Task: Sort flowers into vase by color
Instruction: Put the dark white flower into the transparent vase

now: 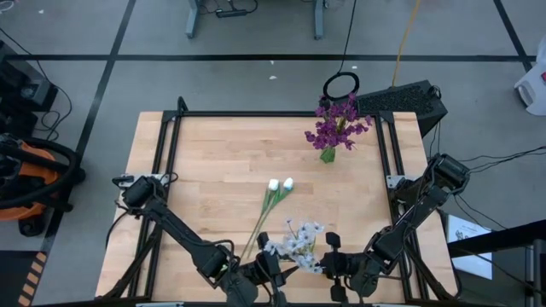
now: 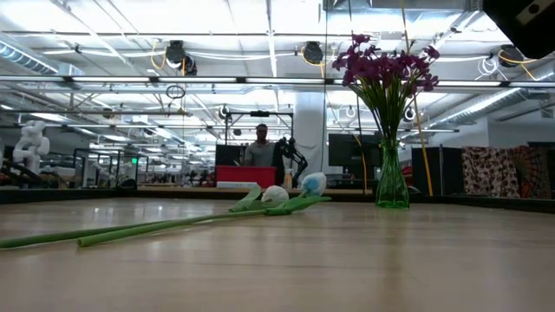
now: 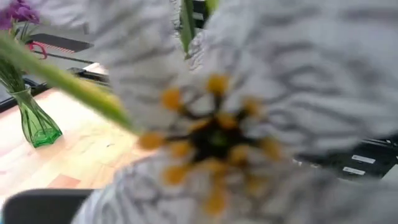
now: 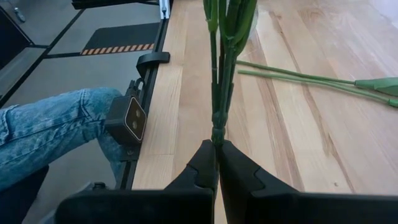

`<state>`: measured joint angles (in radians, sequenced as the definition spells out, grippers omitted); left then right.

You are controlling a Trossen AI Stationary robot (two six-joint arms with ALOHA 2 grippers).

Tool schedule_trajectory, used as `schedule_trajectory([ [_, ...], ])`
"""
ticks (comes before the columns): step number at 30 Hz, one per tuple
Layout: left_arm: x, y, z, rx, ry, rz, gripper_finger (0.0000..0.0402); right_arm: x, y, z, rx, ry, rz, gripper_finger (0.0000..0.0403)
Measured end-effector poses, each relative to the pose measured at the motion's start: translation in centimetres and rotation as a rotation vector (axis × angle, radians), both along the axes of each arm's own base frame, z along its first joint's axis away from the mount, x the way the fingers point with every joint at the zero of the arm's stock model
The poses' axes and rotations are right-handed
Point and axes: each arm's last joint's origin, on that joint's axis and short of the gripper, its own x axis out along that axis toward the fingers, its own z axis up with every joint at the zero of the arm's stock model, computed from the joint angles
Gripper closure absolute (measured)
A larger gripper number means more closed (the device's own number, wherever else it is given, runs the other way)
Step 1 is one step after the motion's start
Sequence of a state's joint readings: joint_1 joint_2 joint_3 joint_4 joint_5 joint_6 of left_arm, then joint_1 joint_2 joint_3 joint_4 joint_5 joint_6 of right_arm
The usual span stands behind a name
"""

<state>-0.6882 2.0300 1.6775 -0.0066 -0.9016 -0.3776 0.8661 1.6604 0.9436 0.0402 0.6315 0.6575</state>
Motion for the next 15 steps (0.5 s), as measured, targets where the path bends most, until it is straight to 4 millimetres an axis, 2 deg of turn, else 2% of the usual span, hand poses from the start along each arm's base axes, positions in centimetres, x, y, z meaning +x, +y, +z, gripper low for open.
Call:
schedule_trajectory([
  [8,0.02,-0.02,-0.02,-0.003,0.005,-0.016,0.0388,0.01,-0.05,0.01,-0.007,-0.007,-0.012,0.0403],
  [15,0.03,-0.01,0.01,0.014,0.008,-0.020,0.0390,0.03,-0.10,0.01,-0.020,-0.016,-0.025,0.0403],
])
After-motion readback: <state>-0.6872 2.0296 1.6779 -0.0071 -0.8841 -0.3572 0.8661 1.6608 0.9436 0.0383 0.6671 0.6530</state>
